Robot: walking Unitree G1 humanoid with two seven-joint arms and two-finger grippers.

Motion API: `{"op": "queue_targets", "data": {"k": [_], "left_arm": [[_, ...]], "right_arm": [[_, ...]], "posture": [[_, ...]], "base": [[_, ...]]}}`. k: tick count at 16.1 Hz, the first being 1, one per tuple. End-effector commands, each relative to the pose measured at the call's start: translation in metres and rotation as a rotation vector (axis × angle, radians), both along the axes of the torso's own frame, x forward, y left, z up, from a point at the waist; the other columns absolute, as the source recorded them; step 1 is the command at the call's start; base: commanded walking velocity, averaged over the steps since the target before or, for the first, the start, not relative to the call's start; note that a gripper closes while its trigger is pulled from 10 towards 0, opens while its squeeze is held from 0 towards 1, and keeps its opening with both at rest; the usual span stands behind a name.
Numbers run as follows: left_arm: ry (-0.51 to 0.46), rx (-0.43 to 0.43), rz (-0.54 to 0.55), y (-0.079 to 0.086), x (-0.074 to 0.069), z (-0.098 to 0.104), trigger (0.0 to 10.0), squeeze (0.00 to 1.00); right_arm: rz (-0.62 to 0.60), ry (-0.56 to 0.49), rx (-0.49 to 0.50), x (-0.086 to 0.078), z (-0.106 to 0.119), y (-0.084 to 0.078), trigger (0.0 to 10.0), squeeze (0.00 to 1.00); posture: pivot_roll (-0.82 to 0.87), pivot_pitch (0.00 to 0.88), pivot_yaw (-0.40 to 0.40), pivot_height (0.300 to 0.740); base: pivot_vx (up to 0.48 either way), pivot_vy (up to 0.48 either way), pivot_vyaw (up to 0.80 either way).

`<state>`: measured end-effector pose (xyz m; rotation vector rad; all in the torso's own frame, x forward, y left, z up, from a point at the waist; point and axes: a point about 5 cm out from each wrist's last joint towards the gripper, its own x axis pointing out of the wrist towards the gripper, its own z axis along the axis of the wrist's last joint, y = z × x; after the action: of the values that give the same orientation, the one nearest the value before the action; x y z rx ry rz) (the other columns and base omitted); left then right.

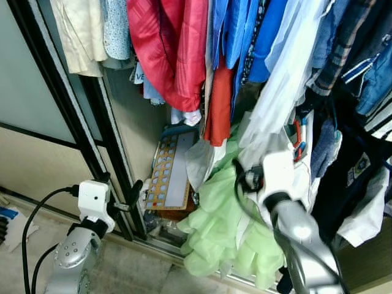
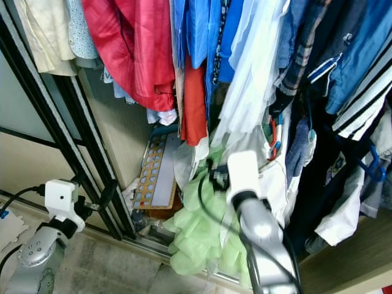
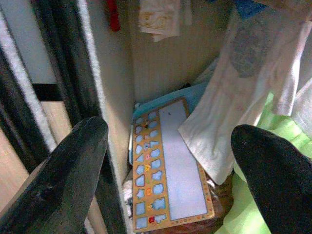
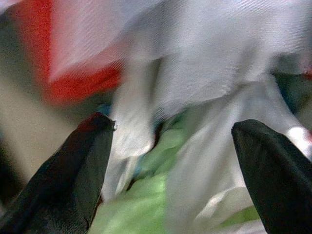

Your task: Clean up the room

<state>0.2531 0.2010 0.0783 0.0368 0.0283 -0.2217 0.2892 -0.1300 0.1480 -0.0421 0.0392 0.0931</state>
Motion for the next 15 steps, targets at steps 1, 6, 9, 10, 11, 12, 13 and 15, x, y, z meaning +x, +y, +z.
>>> {"op": "queue_targets", "data": {"k": [1, 6, 9, 10, 11, 12, 13, 15], "left_arm": [[-0.005, 0.011, -0.006, -0.001, 0.003, 0.003, 10.0, 0.00], [-0.012, 0.011, 0.007, 0.003, 0.002, 0.012, 10.0, 0.00], [0.012, 0.020, 0.042, 0.014, -0.004, 0.010, 10.0, 0.00], [0.009, 0.017, 0.057, 0.016, -0.004, 0.012, 10.0, 0.00], [0.006, 0.018, 0.059, 0.016, -0.005, 0.012, 10.0, 0.00], [0.006, 0.012, 0.072, 0.015, -0.008, 0.012, 10.0, 0.00], [0.008, 0.013, 0.075, 0.015, -0.009, 0.011, 10.0, 0.00], [0.018, 0.005, 0.103, 0.016, -0.013, 0.007, 10.0, 0.00]], "right_arm": [[-0.069, -0.034, 0.049, 0.012, 0.025, -0.005, 10.0, 0.00], [-0.158, -0.214, 0.113, 0.043, 0.138, 0.002, 10.0, 0.00], [-0.225, -0.067, 0.074, 0.035, 0.098, -0.007, 10.0, 0.00], [-0.236, -0.033, 0.026, 0.030, 0.080, -0.011, 10.0, 0.00], [-0.222, -0.026, 0.009, 0.024, 0.066, -0.012, 10.0, 0.00], [-0.210, 0.015, -0.045, 0.012, 0.041, -0.015, 10.0, 0.00], [-0.203, 0.020, -0.033, 0.010, 0.038, -0.015, 10.0, 0.00], [-0.202, 0.081, -0.069, -0.006, 0.010, -0.023, 10.0, 0.00]], "posture": [[0.02, 0.000, 0.018, 0.740], [0.00, 0.098, 0.033, 0.740], [0.02, 0.109, 0.032, 0.740], [0.03, 0.097, 0.027, 0.740], [0.03, 0.083, 0.025, 0.740], [0.03, 0.077, 0.022, 0.740], [0.03, 0.076, 0.021, 0.740], [0.03, 0.063, 0.013, 0.740]], "base": [[0.000, 0.000, 0.00], [0.000, 0.000, 0.00], [0.000, 0.000, 0.00], [0.000, 0.000, 0.00], [0.000, 0.000, 0.00], [0.000, 0.000, 0.00], [0.000, 0.000, 0.00], [0.000, 0.000, 0.00]]}}
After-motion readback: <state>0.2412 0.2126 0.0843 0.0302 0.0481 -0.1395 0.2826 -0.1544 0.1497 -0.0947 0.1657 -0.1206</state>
